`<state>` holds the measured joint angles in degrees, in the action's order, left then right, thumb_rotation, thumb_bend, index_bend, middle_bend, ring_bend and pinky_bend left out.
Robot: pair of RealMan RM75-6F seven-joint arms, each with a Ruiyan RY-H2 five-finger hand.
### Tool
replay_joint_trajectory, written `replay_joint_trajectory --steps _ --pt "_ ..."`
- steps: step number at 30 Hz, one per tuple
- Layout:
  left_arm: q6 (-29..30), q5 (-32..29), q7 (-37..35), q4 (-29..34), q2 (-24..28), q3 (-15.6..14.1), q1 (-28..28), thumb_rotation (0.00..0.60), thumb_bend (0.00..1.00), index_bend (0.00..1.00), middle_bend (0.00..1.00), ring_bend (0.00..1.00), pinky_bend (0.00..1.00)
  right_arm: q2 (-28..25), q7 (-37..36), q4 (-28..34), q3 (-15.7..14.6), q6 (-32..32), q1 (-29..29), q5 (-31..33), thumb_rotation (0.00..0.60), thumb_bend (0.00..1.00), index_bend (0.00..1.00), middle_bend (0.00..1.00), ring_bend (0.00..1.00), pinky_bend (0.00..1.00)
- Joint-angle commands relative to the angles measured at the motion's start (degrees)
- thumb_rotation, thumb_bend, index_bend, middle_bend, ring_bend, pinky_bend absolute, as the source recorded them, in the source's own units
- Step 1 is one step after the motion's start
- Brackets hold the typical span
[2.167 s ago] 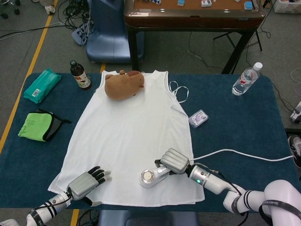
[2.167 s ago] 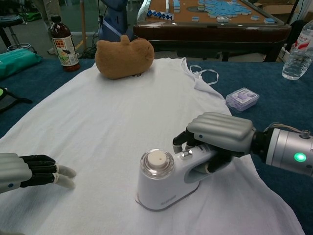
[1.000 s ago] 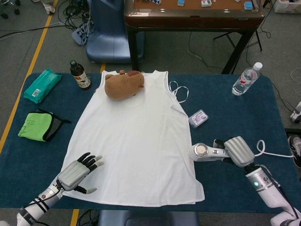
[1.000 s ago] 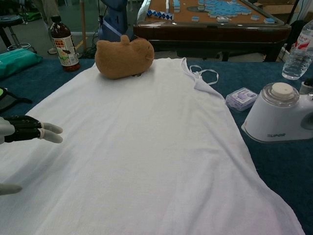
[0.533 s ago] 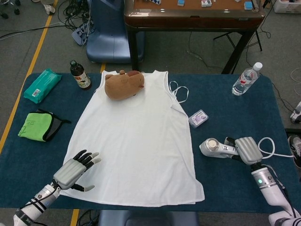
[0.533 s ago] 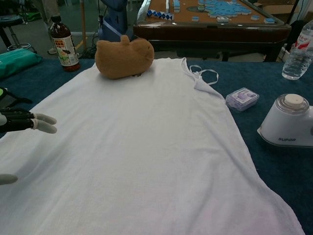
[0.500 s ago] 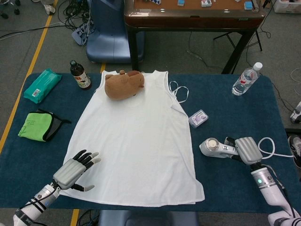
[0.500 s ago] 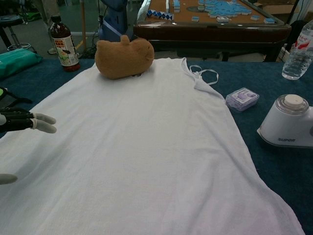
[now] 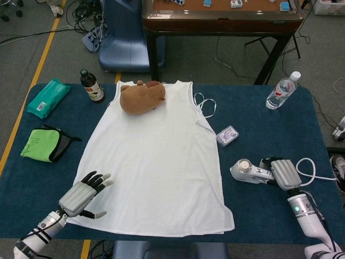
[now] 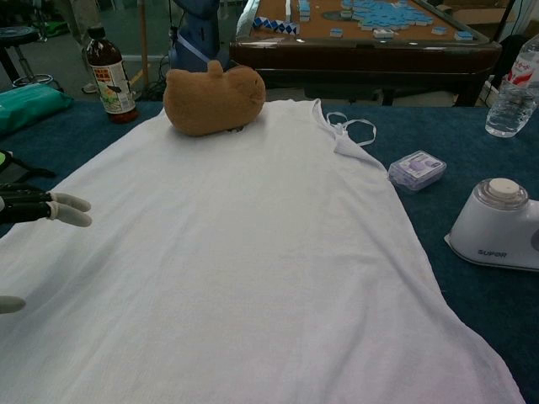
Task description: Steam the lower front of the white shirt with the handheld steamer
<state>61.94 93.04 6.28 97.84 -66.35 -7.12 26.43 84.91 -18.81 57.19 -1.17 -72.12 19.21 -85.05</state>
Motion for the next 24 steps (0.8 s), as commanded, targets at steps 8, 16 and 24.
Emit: replay_joint_trajectory --steps 8,16,24 --pt "0.2 0.1 0.0 0.3 0.1 0.3 -0.2 0.319 0.17 0.11 0.05 0.07 0.0 -3.5 2.3 5.6 1.4 0.4 -1.5 1.5 0.6 0.03 0.16 0.23 0.13 0.19" --pt "2.0 -1.1 -0.5 0.6 0.9 1.5 -1.1 0.32 0.17 0.11 0.05 0.07 0.0 -9.7 4.0 14.2 2.7 -5.2 -3.7 0.4 0.6 0.02 0.16 0.26 0.13 0.19" --pt "9.7 -4.9 -1.4 -0.8 0.6 5.1 -4.8 0.592 0.17 0.11 0.05 0.07 0.0 -20.2 13.7 28.0 3.1 -9.4 -7.6 1.9 0.6 0.11 0.27 0.36 0.2 0.2"
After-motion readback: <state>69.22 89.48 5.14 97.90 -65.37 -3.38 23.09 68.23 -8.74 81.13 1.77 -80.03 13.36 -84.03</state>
